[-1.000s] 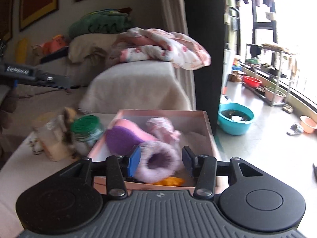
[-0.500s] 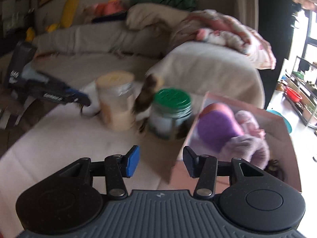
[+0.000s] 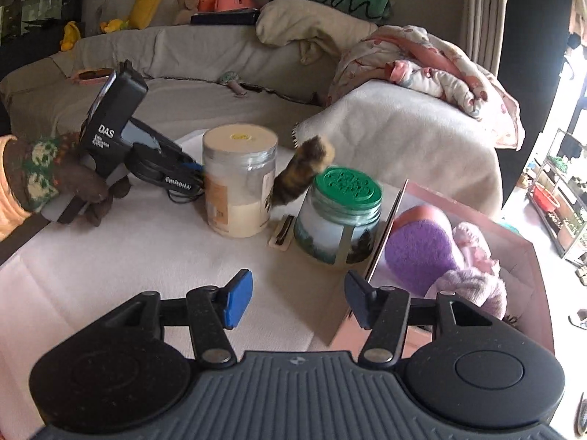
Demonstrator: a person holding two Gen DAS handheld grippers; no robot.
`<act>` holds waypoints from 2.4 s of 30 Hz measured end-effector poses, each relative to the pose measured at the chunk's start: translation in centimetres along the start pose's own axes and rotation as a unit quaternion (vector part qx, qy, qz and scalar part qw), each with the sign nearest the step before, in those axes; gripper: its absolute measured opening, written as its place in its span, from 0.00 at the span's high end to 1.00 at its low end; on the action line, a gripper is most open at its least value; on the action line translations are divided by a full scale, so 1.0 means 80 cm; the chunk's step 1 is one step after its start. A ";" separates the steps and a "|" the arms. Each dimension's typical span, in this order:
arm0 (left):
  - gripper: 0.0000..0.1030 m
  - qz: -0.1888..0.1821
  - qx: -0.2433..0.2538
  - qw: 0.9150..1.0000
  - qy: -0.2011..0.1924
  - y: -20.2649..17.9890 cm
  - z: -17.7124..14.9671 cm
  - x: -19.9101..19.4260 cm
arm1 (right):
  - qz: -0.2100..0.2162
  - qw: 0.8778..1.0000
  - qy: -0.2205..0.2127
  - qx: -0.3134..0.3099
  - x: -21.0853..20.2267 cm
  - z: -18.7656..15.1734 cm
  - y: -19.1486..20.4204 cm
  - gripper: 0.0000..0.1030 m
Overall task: Organize soft objects
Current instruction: 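Grasp the brown furry pompom keychain with the left tool and lift it, then grasp the brown hair clip on its beige card with the right tool while the left tool holds the pompom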
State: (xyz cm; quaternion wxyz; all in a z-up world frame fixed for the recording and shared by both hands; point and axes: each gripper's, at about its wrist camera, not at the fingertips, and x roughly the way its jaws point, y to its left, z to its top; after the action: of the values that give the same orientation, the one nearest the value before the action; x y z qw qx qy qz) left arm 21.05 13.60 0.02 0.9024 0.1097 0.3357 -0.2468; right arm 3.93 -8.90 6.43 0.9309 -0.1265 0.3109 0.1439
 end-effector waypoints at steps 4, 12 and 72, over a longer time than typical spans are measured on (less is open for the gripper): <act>0.88 0.082 0.012 0.997 0.000 0.018 -0.004 -0.001 | -0.015 1.000 -0.011 0.011 -0.007 0.017 -0.008 0.46; 0.89 0.167 -0.061 0.984 -0.010 0.099 -0.027 -0.040 | -0.008 1.000 -0.012 0.013 0.001 0.027 -0.002 0.46; 0.85 -0.060 -0.375 0.915 -0.134 0.070 -0.066 -0.140 | -0.032 0.998 0.000 0.058 0.114 0.003 0.044 0.71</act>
State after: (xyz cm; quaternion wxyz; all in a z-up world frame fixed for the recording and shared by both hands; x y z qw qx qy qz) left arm 13.72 24.46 3.60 0.8975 -0.2911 0.2853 -0.1685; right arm 9.84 -3.81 0.48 0.9407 -0.0824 0.3149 0.0959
